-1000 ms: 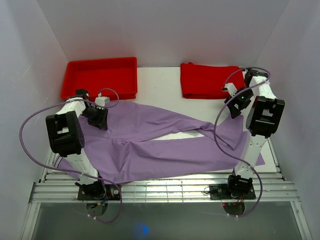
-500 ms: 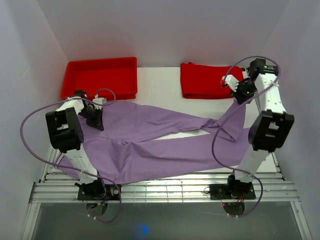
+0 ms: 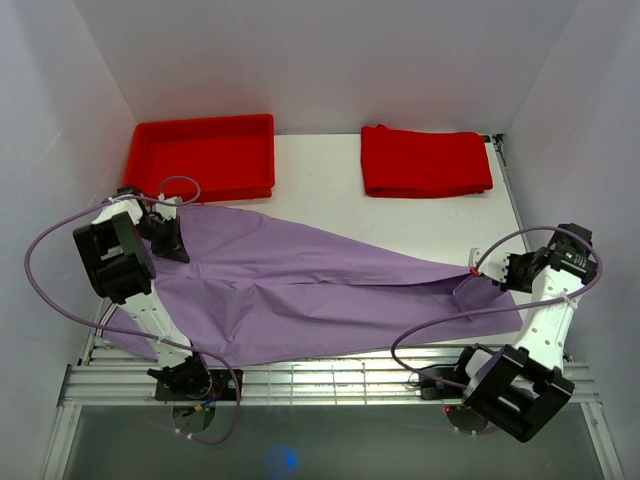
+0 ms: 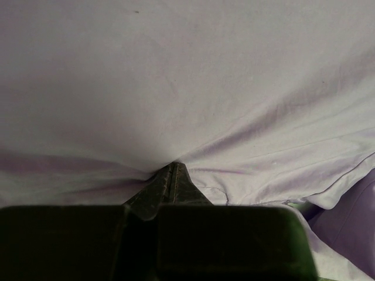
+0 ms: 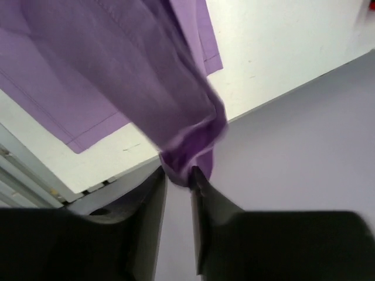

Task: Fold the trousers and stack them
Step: Flatten the trousers out

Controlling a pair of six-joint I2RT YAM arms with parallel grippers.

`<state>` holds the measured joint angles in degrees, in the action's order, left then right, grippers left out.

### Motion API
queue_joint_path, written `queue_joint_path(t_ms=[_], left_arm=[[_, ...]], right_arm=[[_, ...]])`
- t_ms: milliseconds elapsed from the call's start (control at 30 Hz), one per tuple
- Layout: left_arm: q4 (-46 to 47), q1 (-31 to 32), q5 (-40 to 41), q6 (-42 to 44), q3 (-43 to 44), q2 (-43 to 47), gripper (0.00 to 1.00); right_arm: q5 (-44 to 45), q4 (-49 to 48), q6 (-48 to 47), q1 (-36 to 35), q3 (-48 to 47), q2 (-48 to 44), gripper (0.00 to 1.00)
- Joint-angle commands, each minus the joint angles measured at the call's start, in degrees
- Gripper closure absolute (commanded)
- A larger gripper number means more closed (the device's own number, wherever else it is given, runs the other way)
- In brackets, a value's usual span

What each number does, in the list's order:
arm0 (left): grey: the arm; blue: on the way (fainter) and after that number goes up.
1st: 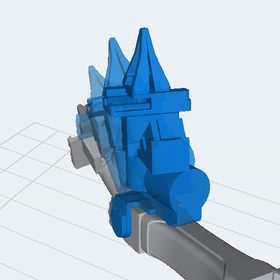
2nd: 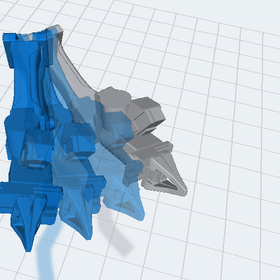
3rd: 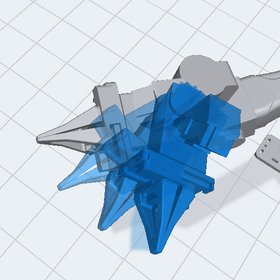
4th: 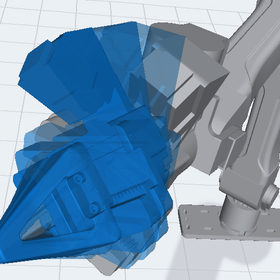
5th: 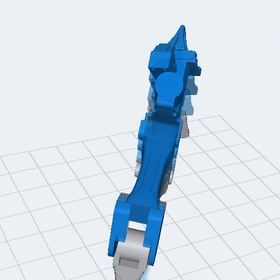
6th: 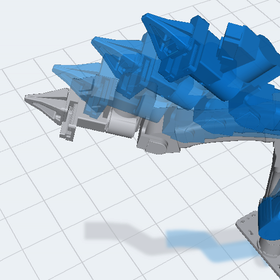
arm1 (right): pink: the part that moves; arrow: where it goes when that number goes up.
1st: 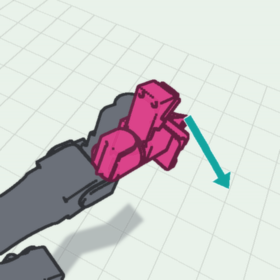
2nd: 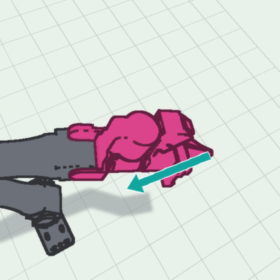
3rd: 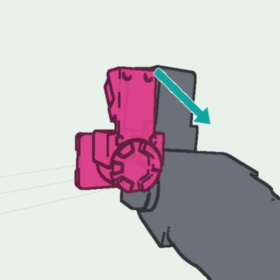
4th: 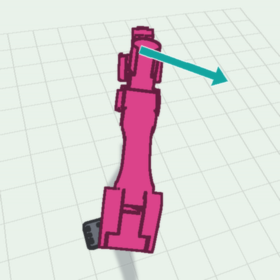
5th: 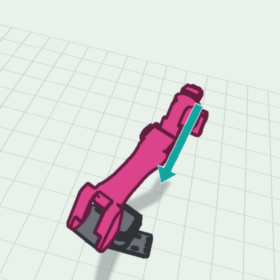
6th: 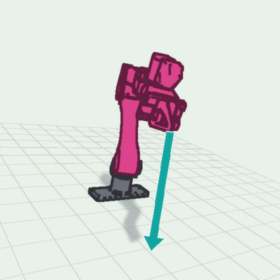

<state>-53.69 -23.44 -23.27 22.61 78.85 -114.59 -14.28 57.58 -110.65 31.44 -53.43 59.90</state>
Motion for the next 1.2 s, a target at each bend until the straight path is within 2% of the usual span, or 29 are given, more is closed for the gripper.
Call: queue_joint_path(t_ms=[0,33,167,200,267,300,333,367,400,433,500,533,700,967,1100,1167], left_arm=[[4.65,-1.78,10.35,3.49,-1.42,-3.63,1.0],[4.74,-1.78,10.26,3.49,-1.5,-3.54,1.0],[4.82,-1.78,9.56,3.58,-1.68,-3.36,1.0],[4.82,-1.78,9.47,3.58,-1.68,-3.36,1.0],[4.82,-1.78,9.29,3.76,-1.86,-3.36,1.0],[4.82,-1.78,9.29,3.84,-1.94,-3.28,1.0],[4.82,-1.78,9.29,4.11,-1.94,-3.19,1.0],[4.82,-1.78,9.29,4.19,-2.03,-3.1,1.0],[4.82,-1.78,9.29,4.28,-2.03,-3.1,1.0],[4.82,-1.78,9.21,4.28,-2.12,-2.84,1.0],[4.82,-1.78,8.68,4.11,-2.29,-2.75,1.0],[4.82,-1.78,8.68,4.19,-2.47,-2.49,1.0],[4.91,-1.78,8.59,4.46,-2.91,-2.22,1.0],[4.74,-1.78,7.8,3.93,-2.21,-2.75,1.0],[4.74,-1.78,7.97,4.02,-2.38,-2.57,1.0],[4.74,-1.78,7.97,4.11,-2.38,-2.49,1.0]], right_arm=[[-1.45,-2.92,-18.46,1.34,2.71,-4.08,0.69],[-1.8,-2.48,-18.03,1.43,3.85,-5.65,0.55],[-4.96,-1.15,-10.48,1.43,1.15,-4.8,0.4],[-5.31,-1.24,-4.72,1.43,-0.52,-3.23,0.39],[-6.01,-0.37,2.86,1.43,-9.11,3.88,0.35],[-6.37,1.11,10.29,1.43,-13.15,6.95,0.35],[-6.81,5.39,14.2,1.52,-17.54,14.03,0.32],[-8.29,8.05,18.06,1.43,-27.07,17.41,0.27],[-9.26,10.94,22.45,1.43,-31.86,21.1,0.19],[-9.97,13.84,30.94,1.34,-36.52,28.18,0.12],[-10.24,17.56,41.78,0.9,-46.62,36.55,0.1],[-9.63,17.56,48.44,0.82,-48.07,38.34,0.09],[-4.8,17.56,52.47,-0.33,-45.72,41.09,0.08],[-3.47,17.56,49.39,-1.64,-30.62,39.86,0.07],[-2.24,17.48,50.71,-2.26,-26.82,41.87,0.09],[-2.15,17.39,51.41,-2.44,-27.16,42.67,0.13]])
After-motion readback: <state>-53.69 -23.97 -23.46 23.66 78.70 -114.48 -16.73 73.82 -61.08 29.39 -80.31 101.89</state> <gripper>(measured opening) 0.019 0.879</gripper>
